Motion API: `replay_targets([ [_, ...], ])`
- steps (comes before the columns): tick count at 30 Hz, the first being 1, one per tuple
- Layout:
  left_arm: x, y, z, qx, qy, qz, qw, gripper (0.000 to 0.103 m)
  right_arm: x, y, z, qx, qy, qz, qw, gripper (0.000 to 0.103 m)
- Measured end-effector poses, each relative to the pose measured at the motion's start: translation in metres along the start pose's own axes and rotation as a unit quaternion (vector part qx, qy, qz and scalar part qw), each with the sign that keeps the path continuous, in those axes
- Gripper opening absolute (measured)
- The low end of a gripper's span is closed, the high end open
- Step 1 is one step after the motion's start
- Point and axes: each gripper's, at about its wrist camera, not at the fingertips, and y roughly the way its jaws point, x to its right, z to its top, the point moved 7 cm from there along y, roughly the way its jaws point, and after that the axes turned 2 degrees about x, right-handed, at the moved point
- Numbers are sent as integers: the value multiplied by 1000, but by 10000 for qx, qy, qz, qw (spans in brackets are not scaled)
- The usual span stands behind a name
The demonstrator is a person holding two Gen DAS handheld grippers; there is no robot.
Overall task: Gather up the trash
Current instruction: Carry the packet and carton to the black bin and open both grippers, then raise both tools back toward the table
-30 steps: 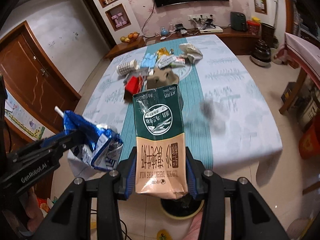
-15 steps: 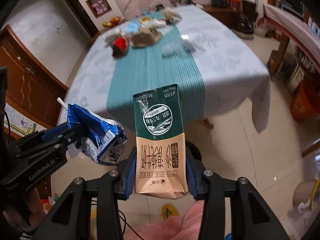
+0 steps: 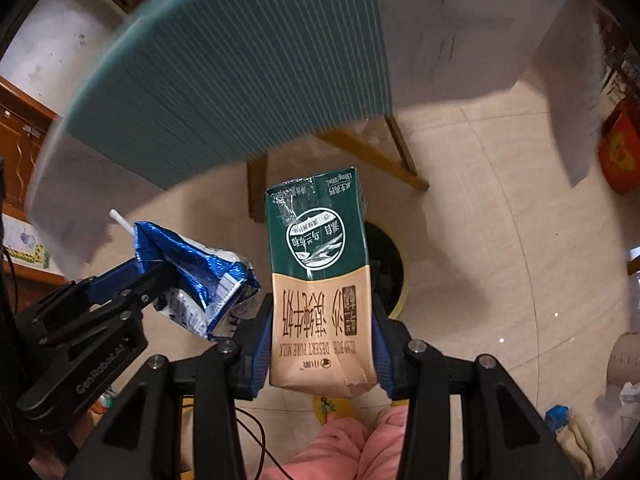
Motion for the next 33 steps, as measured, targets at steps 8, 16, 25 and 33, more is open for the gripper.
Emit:
replay_targets([
  [8,0,94,-9,-196,-24,-16,9998,37,26,103,-3,-299,-26,-8,9995,44],
  [16,0,124,-1,-140,-142,-40,9998,70,36,149,2,-378,9,-8,9993,71],
  [25,-6,114,4,15,-245,65,9997,78,36,132,6,-151,145,-44,9998,71],
  [33,-10,87,11,45,-447,6,9990,78,31,100,12,1,223,-50,9997,71],
])
